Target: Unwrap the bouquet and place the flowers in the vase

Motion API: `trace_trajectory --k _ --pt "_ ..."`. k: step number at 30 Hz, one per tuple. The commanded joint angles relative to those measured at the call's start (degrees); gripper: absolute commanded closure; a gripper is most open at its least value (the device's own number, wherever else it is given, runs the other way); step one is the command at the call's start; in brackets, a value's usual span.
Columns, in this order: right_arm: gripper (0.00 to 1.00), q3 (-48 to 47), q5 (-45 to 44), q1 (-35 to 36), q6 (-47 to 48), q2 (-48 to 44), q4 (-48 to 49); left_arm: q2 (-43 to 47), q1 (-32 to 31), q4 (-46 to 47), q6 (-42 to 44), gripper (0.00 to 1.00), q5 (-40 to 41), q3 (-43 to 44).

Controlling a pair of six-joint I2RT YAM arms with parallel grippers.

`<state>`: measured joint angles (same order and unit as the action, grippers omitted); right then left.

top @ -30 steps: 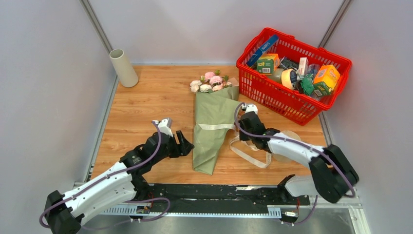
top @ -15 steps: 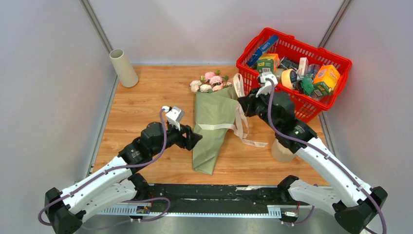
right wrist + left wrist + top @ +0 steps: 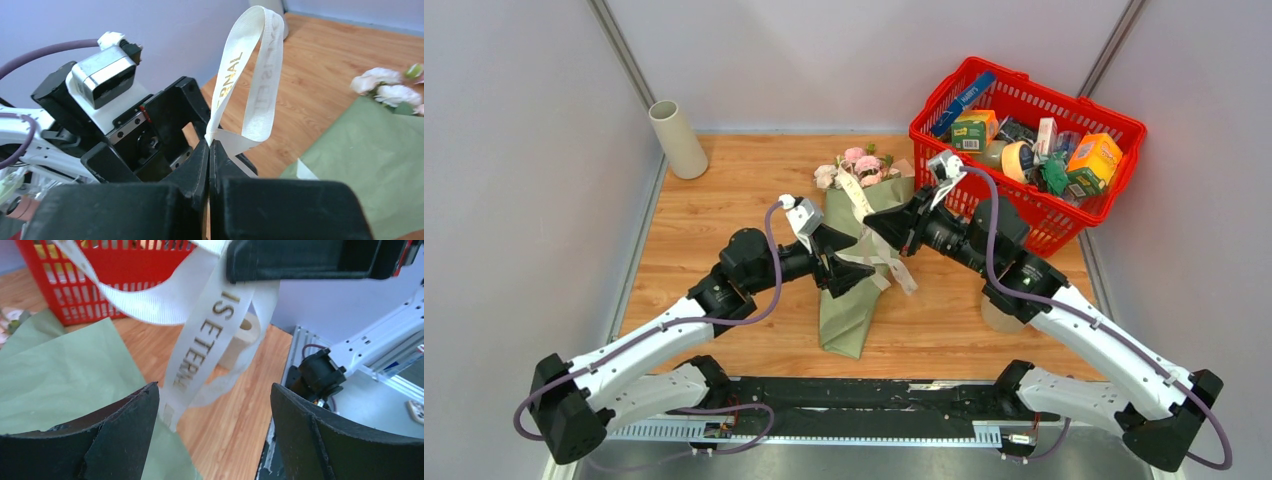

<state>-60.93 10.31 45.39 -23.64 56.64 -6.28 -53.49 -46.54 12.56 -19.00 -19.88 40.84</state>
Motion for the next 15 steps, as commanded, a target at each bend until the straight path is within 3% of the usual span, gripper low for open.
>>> trace_trajectory --k 1,10,15 --pt "1.0 3.8 2.2 1.8 -7.5 -1.4 11.0 -0.8 -0.4 14.2 -5.8 0.11 -4.4 -2.0" --pt "1.0 9.9 -1.3 3.2 -12.2 -3.4 16.7 -2.3 -0.5 20.2 -8.2 0.13 -1.7 -5.0" --pt "1.0 12.1 -1.2 3.3 -13.2 -3.3 17.8 -5.0 -0.6 23.6 -10.2 0.23 -2.5 -4.8"
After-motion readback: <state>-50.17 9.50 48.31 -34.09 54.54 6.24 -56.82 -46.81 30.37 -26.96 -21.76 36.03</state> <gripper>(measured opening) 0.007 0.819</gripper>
